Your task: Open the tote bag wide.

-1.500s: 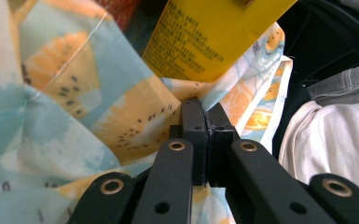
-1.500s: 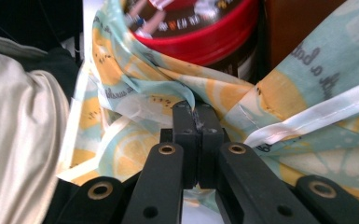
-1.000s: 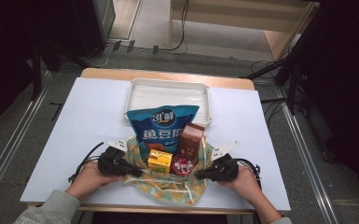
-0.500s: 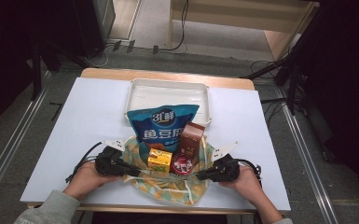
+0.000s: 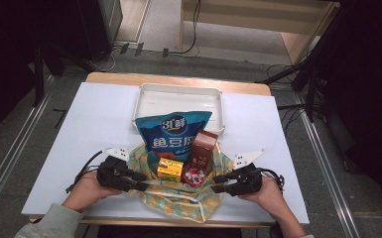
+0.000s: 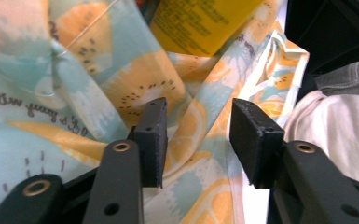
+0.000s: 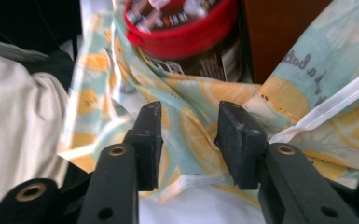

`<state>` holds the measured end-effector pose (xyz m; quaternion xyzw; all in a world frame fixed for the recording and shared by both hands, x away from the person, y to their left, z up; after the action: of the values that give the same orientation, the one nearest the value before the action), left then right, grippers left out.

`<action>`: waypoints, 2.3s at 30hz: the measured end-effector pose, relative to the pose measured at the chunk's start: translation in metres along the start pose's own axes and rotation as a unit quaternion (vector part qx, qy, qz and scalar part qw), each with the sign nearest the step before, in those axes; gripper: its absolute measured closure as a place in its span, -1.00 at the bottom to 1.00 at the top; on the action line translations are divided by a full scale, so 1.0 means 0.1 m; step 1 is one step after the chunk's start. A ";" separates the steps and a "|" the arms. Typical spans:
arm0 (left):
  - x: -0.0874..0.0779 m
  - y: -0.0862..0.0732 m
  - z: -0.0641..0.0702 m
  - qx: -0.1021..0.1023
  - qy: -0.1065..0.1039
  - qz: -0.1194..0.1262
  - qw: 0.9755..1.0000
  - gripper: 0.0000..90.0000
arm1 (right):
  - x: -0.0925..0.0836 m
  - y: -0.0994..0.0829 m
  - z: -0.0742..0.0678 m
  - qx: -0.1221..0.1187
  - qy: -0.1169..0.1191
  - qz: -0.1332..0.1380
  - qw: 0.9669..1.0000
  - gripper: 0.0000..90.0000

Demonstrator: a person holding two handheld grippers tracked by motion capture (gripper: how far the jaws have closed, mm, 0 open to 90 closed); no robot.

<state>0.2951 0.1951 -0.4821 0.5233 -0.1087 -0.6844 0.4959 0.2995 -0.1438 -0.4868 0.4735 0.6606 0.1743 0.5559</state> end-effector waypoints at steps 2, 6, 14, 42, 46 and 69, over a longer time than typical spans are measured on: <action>-0.04 0.03 0.02 0.002 -0.001 0.012 1.000 0.18 | -0.06 0.04 -0.03 -0.001 -0.003 0.014 1.000 0.33; -0.12 0.09 0.07 0.000 0.002 0.025 1.000 0.11 | -0.16 0.11 -0.04 0.000 -0.017 0.035 0.999 0.34; -0.30 0.27 0.13 -0.004 0.008 0.029 1.000 0.40 | -0.27 0.26 -0.05 0.001 -0.042 0.054 0.998 0.54; -0.61 0.80 -0.24 -0.011 0.051 0.072 0.996 1.00 | -0.47 0.75 0.42 0.036 -0.107 0.086 0.990 1.00; -0.57 0.88 -0.30 -0.012 0.050 0.071 0.996 1.00 | -0.43 0.80 0.49 0.034 -0.111 0.084 0.990 1.00; -0.18 0.84 -0.45 -0.026 0.032 0.065 0.997 0.97 | -0.08 0.88 0.59 0.034 -0.097 0.072 0.992 1.00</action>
<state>0.3786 0.1851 -0.4341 0.5237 -0.1090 -0.6365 0.5556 0.3900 -0.1248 -0.4345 0.5533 0.5733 0.1449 0.5867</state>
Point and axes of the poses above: each handheld gripper's, and its own axes: x roughly forward along the jaws, y roughly out of its top, z roughly to its right, the point moved 5 cm from there along x, roughly forward along the jaws, and after that the axes turned 4 degrees about z, right-handed, at the moved point
